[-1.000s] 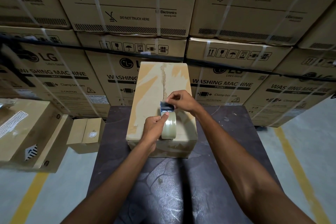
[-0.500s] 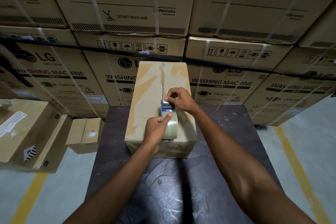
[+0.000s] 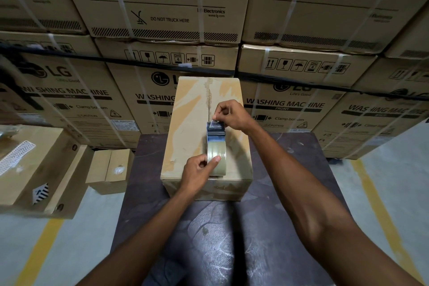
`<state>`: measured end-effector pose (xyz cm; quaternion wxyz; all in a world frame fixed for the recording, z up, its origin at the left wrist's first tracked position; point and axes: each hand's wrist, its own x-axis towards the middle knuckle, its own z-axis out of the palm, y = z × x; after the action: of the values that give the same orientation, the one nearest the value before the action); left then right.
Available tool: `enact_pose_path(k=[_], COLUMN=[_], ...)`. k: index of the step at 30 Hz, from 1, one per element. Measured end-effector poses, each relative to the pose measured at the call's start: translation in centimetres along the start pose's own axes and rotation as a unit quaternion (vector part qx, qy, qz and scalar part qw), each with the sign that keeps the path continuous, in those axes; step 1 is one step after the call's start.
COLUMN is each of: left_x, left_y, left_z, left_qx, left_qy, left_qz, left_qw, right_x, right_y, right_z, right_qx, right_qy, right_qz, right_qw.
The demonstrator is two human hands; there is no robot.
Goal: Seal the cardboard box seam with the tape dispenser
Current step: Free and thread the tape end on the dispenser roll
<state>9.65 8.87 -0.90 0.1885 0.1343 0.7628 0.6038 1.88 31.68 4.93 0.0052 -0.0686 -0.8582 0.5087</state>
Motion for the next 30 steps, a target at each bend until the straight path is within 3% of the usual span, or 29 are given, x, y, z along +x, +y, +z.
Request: enact_pose_path(k=[12, 18, 21, 24, 26, 30], left_x=[-0.5, 0.4, 1.4, 3.8, 5.4, 7.5], left_y=[0.6, 1.3, 1.4, 2.3, 3.5, 4.6], left_z=[-1.2, -1.8, -2.4, -3.4, -3.7, -3.5], left_qx=[-0.005, -0.061, -0.037, -0.007, -0.007, -0.025], left_qy=[-0.046, -0.001, 0.072, 0.144, 0.137, 0.049], left_qz=[-0.019, -0.044, -0.051, -0.009, 0.029, 0.07], left_qw=[0.999, 0.997, 0.995, 0.989, 0.99, 0.996], right_x=[-0.9, -1.3, -1.5, -1.5, -1.5, -1.3], right_y=[-2.2, -2.7, -2.7, -2.8, -2.8, -2.5], right_z=[-0.8, -1.2, -1.3, -1.4, -1.3, -1.3], right_qx=[0.062, 0.079, 0.084, 0.087, 0.083, 0.086], right_qy=[-0.034, -0.042, -0.042, -0.04, -0.04, -0.033], right_qz=[0.014, 0.017, 0.022, 0.021, 0.021, 0.025], right_qw=[0.997, 0.996, 0.995, 0.995, 0.995, 0.995])
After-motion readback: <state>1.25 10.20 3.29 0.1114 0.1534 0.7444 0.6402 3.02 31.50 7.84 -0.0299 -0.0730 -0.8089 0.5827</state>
